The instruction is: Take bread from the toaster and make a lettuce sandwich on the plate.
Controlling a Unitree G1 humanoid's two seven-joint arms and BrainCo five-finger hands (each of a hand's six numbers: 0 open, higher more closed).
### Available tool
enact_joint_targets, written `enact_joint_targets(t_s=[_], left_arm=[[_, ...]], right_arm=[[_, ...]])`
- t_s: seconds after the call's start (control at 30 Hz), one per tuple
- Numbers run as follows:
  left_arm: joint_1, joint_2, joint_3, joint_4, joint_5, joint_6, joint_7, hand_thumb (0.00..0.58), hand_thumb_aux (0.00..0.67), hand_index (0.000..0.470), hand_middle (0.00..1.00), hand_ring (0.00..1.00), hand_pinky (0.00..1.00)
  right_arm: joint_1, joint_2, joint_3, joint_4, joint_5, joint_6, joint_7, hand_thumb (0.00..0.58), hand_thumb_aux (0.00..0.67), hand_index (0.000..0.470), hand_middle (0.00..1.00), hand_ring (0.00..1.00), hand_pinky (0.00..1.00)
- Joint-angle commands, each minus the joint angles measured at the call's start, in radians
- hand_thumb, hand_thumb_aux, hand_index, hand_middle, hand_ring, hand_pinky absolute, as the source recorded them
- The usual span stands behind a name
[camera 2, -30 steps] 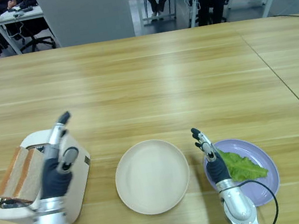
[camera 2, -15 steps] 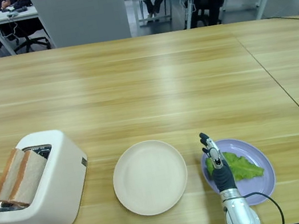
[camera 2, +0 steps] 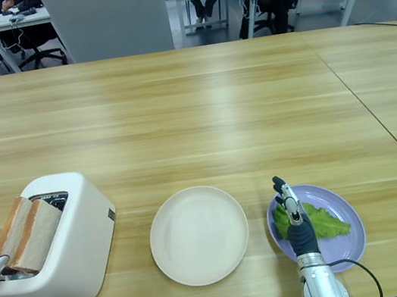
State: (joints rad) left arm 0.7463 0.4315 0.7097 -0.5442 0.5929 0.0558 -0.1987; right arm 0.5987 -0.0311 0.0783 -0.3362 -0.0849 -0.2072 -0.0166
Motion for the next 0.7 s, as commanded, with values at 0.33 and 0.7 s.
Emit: enact_joint_targets(t_s=[0.33,0.7], left_arm=[[0.008,-0.012,-0.08,0.052,0.013,-0.015,0.015,0.0,0.0,0.0,0.0,0.0,0.0],[-0.008,-0.033,-0.067,0.014,-0.002,-0.021,0.062,0.578,0.633,0.435,0.0,0.0,0.0]], right_arm=[[0.014,-0.014,-0.037,-0.023,0.017,0.01,0.007,0.0,0.0,0.0,0.0,0.0,0.0],[0.017,-0.015,-0.025,-0.001,0.007,0.011,0.016,0.0,0.0,0.0,0.0,0.0,0.0]])
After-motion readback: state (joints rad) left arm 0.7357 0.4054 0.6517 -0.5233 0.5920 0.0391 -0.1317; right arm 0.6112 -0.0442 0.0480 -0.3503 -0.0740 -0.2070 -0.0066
